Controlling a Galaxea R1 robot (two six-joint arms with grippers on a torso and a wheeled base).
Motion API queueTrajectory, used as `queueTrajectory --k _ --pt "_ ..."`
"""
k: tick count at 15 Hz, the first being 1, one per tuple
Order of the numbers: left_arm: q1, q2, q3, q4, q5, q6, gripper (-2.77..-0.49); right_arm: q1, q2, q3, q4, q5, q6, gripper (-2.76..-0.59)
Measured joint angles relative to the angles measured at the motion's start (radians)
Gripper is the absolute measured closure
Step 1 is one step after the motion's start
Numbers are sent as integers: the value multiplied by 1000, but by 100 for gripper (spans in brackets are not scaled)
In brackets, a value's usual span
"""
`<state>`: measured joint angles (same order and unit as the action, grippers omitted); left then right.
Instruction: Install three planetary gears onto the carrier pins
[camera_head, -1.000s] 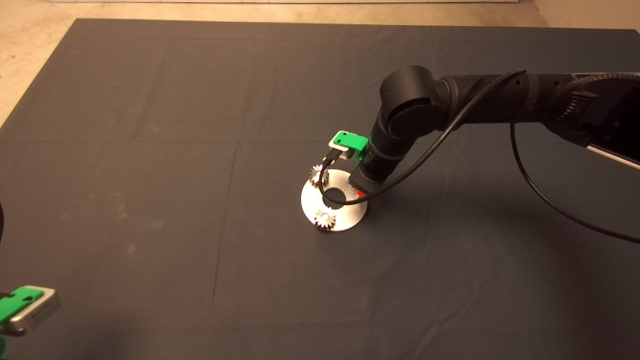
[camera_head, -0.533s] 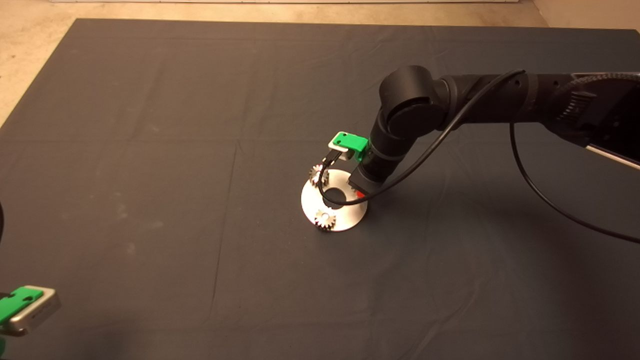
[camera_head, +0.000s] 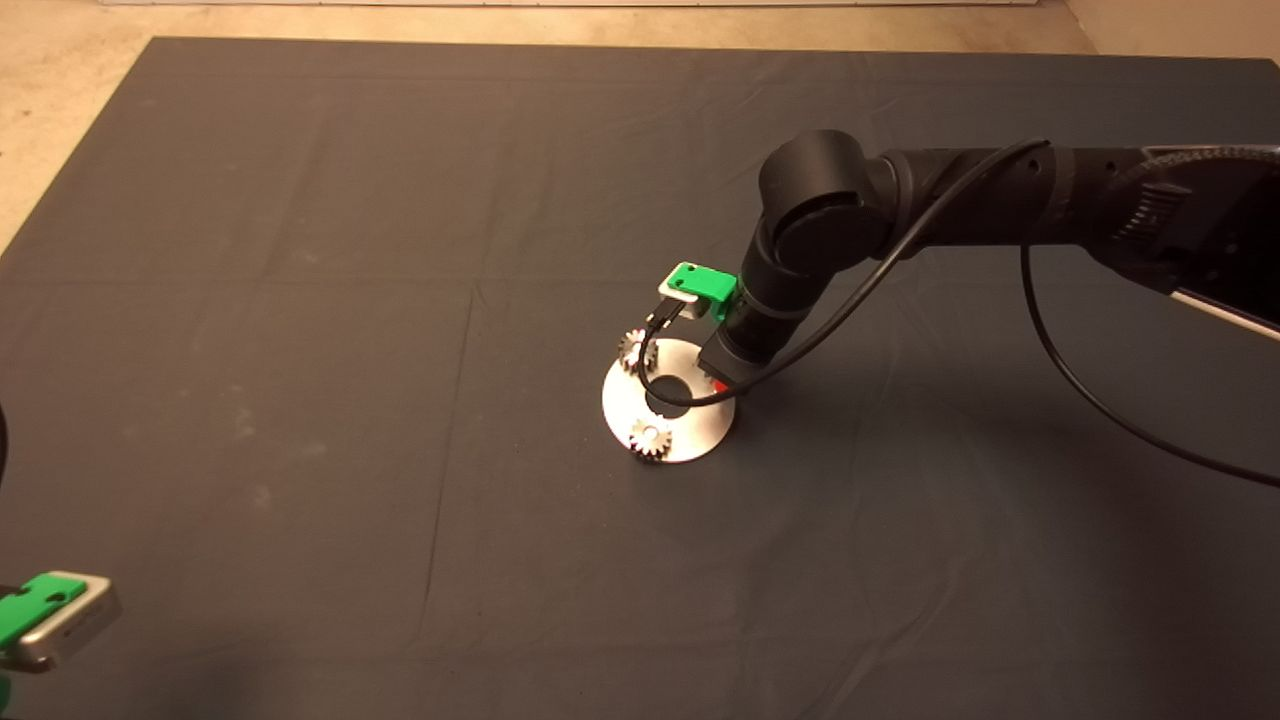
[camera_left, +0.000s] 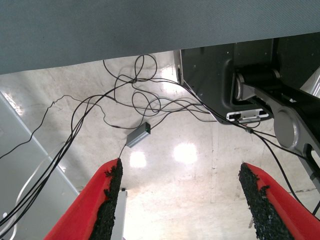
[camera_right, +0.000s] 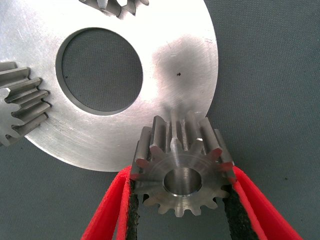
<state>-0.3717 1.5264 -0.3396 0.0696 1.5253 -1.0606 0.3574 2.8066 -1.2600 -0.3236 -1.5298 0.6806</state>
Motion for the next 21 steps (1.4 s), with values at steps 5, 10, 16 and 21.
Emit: queueTrajectory --k 5,10,16,21 --pt "0 0 0 0 0 0 -161 0 0 -4 4 0 0 -99" --pt "0 0 0 0 0 0 -161 0 3 -7 13 -2 0 -99" --pt "0 0 0 0 0 0 -161 0 31 -7 35 0 0 -100" --pt "0 0 0 0 0 0 -161 0 33 -9 40 0 0 -99"
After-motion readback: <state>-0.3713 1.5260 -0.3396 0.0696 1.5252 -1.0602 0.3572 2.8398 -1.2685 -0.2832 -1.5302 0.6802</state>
